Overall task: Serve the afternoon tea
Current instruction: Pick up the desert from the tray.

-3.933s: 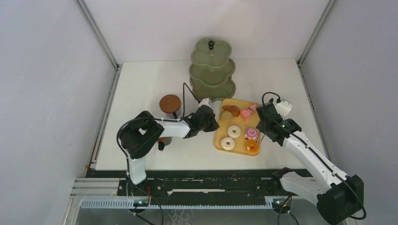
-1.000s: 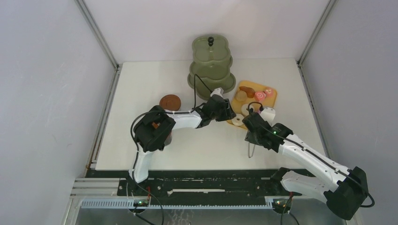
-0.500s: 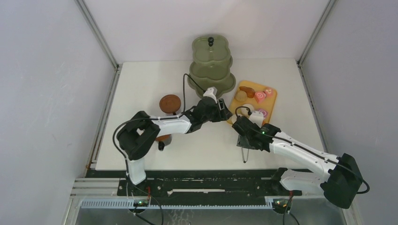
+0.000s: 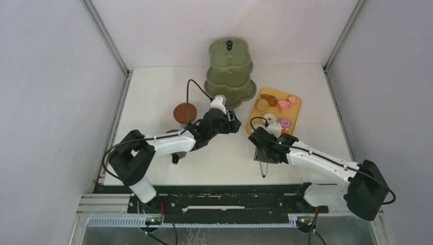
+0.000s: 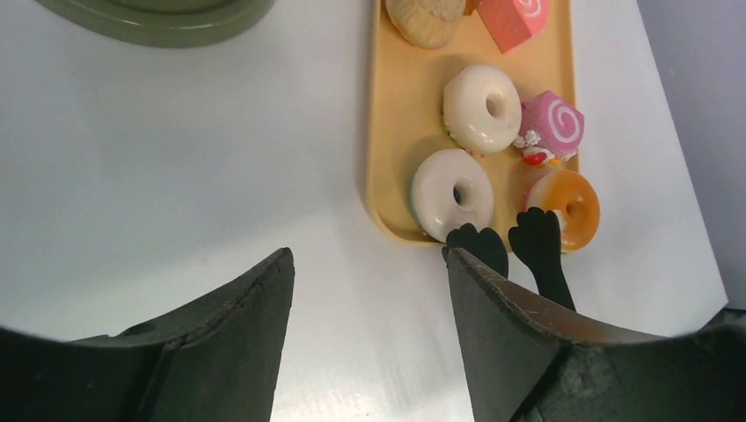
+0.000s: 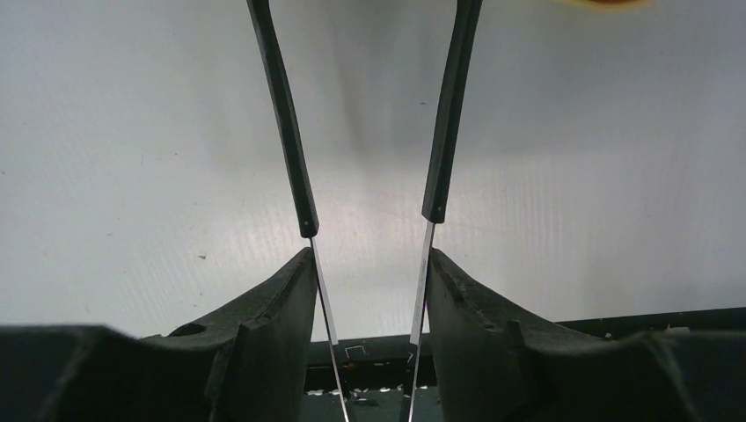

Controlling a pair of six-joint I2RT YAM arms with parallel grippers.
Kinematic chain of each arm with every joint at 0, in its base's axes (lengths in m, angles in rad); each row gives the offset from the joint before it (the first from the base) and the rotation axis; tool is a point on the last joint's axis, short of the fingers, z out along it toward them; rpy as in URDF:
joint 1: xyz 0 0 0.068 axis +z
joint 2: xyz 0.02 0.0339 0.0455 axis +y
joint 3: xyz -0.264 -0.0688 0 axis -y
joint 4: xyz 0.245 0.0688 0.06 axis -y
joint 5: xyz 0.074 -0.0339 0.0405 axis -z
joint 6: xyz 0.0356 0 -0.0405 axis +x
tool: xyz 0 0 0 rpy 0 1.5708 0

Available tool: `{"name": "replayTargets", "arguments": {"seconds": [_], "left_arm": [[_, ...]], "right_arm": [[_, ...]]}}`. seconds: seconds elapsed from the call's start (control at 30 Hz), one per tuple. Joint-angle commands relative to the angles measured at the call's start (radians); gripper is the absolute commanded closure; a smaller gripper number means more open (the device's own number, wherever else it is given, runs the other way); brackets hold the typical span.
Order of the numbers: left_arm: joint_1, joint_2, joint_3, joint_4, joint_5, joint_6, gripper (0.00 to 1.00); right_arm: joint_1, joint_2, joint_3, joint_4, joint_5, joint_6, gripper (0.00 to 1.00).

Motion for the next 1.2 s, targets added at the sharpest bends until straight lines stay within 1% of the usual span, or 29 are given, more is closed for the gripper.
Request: {"name": "replayTargets", "arguments": {"seconds": [0.0,0.4,0.93,1.07,1.17], "left_arm": [[0.009,-0.084,-0.044,0.008,-0.061,0.063,0.31],[0.013,-0.172,-0.091,-0.037,-0.114,0.101,0.29],[0.020,-0.213,-0.133,-0.046,-0.138,0.110,0.29],[0.020,-0.218,-0.137,-0.048,-0.144,0.110,0.29],[0.021,-0.227,-0.140,-0.053,-0.152,0.111,0.29]], "right_arm": [[0.001,0.028,0.050,0.046,0.012,-0.014,0.45],[-0.018,0.120,0.117,0.051,0.037,-0.054,0.45],[-0.083,0.164,0.119,0.111,0.011,-0.105,0.50],[-0.088,0.172,0.120,0.115,0.009,-0.116,0.54],[-0.087,0.164,0.119,0.110,0.007,-0.121,0.64]]}}
